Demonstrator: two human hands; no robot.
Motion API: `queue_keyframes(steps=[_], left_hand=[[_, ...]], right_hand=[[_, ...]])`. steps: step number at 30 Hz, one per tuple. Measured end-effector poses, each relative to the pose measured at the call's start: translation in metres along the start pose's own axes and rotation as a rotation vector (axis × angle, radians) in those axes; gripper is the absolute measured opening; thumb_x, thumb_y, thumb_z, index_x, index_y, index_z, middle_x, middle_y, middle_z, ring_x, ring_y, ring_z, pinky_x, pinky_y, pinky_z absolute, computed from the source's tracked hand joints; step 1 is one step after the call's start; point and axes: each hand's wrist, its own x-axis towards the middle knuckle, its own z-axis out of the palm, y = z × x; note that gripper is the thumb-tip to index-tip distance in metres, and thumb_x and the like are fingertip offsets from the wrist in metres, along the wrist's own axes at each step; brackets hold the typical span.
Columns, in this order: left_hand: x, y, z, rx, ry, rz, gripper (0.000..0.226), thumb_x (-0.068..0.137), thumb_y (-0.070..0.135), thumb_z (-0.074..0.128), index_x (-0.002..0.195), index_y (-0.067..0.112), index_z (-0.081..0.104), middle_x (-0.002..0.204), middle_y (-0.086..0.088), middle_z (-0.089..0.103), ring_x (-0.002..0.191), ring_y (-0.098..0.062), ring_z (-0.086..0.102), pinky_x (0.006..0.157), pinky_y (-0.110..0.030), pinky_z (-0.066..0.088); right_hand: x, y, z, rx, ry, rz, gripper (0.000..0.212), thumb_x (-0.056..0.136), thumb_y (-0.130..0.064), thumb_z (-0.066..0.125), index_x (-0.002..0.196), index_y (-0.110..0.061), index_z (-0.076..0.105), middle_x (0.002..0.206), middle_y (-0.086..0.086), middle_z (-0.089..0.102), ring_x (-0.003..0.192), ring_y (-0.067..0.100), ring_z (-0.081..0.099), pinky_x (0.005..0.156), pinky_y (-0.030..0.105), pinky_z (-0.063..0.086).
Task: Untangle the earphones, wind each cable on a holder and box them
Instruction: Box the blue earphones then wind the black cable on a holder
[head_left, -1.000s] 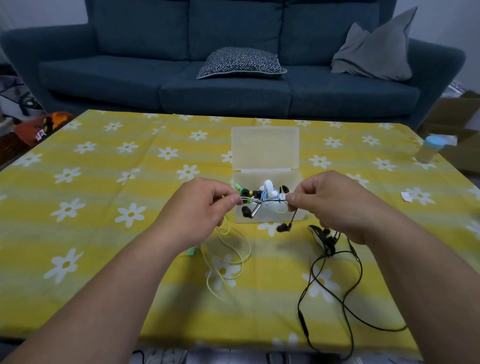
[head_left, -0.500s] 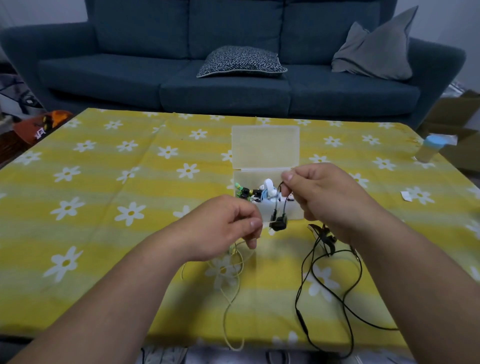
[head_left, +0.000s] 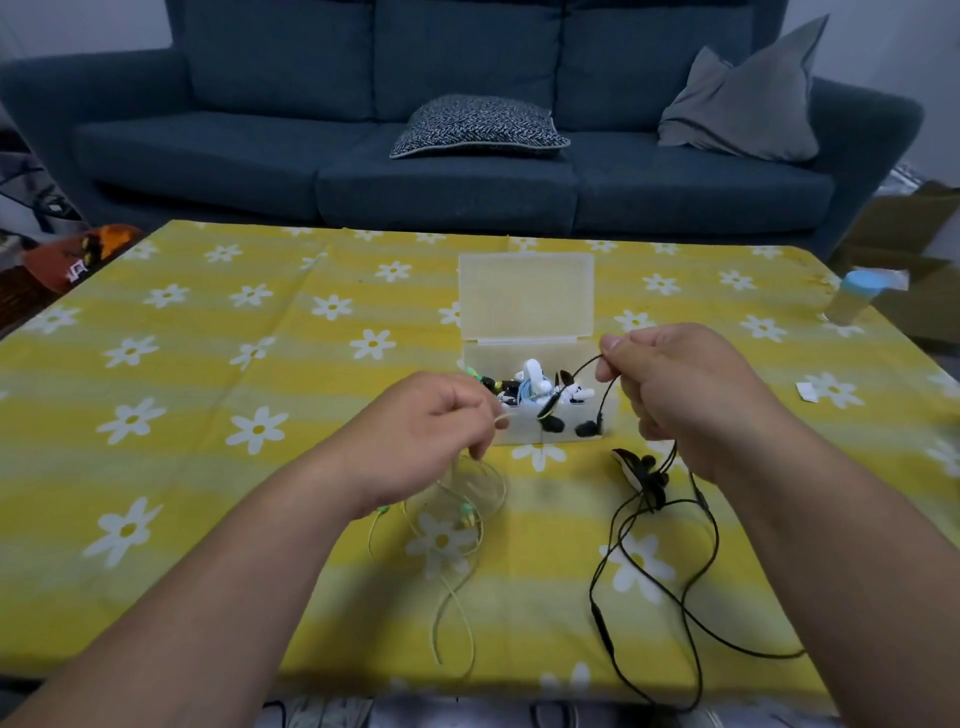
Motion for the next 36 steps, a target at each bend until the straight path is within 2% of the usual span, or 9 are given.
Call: queue_keyframes(steps=[5,8,11,17,24,28,31,34,36], left_hand=[[0.003,0.011,0.014,-0.400,0.069,-0.093,0.032,0.100,0.007,0.034,0.072,0.009,0.049,0.089,-0.015,0.073,0.080,-0.033,0.073,0.075,-0.040,0.052],[0.003,0.012,0.017,-0.360,0.062,-0.070,0.031,0.105,0.015,0.032,0.080,0.010,0.049,0.081,-0.014,0.070,0.080,-0.031,0.072,0.074,-0.040,0.056],[0.005,0.011,0.015,-0.308,0.027,-0.057,0.034,0.097,0.009,0.039,0.063,0.014,0.045,0.062,-0.009,0.054,0.064,-0.025,0.058,0.065,-0.038,0.049],[-0.001,0.003,0.014,0.016,-0.330,-0.147,0.018,0.070,0.019,0.045,0.053,0.015,0.044,0.056,-0.006,0.039,0.056,-0.021,0.039,0.056,-0.031,0.032],[0.008,-0.019,-0.015,0.417,0.039,-0.347,0.027,0.085,0.019,0.051,0.059,0.014,0.046,0.051,0.000,0.029,0.047,-0.018,0.026,0.045,-0.027,0.015],[0.015,-0.041,-0.036,0.789,0.168,-0.548,0.030,0.092,0.029,0.052,0.078,0.006,0.066,0.077,-0.013,0.061,0.068,-0.027,0.050,0.058,-0.029,0.037],[0.017,-0.043,-0.035,0.917,0.286,-0.525,0.026,0.092,0.030,0.054,0.102,0.008,0.063,0.116,-0.015,0.055,0.100,-0.034,0.054,0.084,-0.039,0.049],[0.018,-0.023,-0.013,0.550,0.333,-0.109,0.050,0.088,0.026,0.065,0.136,0.022,0.053,0.138,-0.001,0.052,0.126,-0.016,0.051,0.104,-0.034,0.042],[0.013,0.000,0.011,0.142,0.132,0.094,0.068,0.077,0.024,0.076,0.139,0.029,0.049,0.133,0.011,0.058,0.123,0.002,0.052,0.107,-0.028,0.041]], right_hand=[[-0.007,0.005,0.018,-0.112,-0.260,0.034,0.041,0.100,-0.032,0.054,0.065,-0.013,0.063,0.046,-0.003,0.035,0.045,0.017,0.026,0.049,0.026,0.021],[-0.009,0.007,0.027,-0.146,-0.311,0.040,0.044,0.101,-0.030,0.053,0.061,-0.013,0.061,0.044,-0.007,0.036,0.044,0.016,0.026,0.046,0.024,0.022],[-0.010,0.007,0.030,-0.106,-0.277,0.057,0.044,0.102,-0.028,0.052,0.062,-0.012,0.060,0.043,-0.007,0.034,0.042,0.014,0.025,0.046,0.024,0.021],[-0.006,0.000,0.027,0.178,-0.097,0.120,0.040,0.103,-0.024,0.050,0.067,-0.009,0.056,0.049,0.000,0.031,0.043,0.014,0.020,0.047,0.026,0.015],[-0.005,-0.004,0.005,0.235,0.008,0.111,0.038,0.103,-0.026,0.050,0.070,-0.010,0.059,0.046,-0.005,0.033,0.042,0.013,0.020,0.047,0.028,0.016],[-0.009,-0.005,-0.009,0.171,-0.007,0.072,0.035,0.103,-0.027,0.050,0.076,-0.007,0.062,0.046,-0.006,0.033,0.041,0.012,0.021,0.044,0.027,0.018],[-0.012,-0.006,-0.018,0.007,-0.101,0.011,0.036,0.102,-0.027,0.052,0.079,-0.003,0.068,0.045,-0.007,0.034,0.041,0.012,0.025,0.045,0.026,0.022],[-0.018,-0.005,-0.020,-0.188,-0.230,-0.048,0.033,0.099,-0.024,0.055,0.079,-0.007,0.074,0.049,-0.001,0.046,0.050,0.019,0.032,0.049,0.029,0.025],[-0.024,-0.003,-0.020,-0.271,-0.328,-0.095,0.030,0.097,-0.020,0.055,0.078,-0.009,0.076,0.051,-0.001,0.054,0.052,0.020,0.037,0.052,0.030,0.027]])
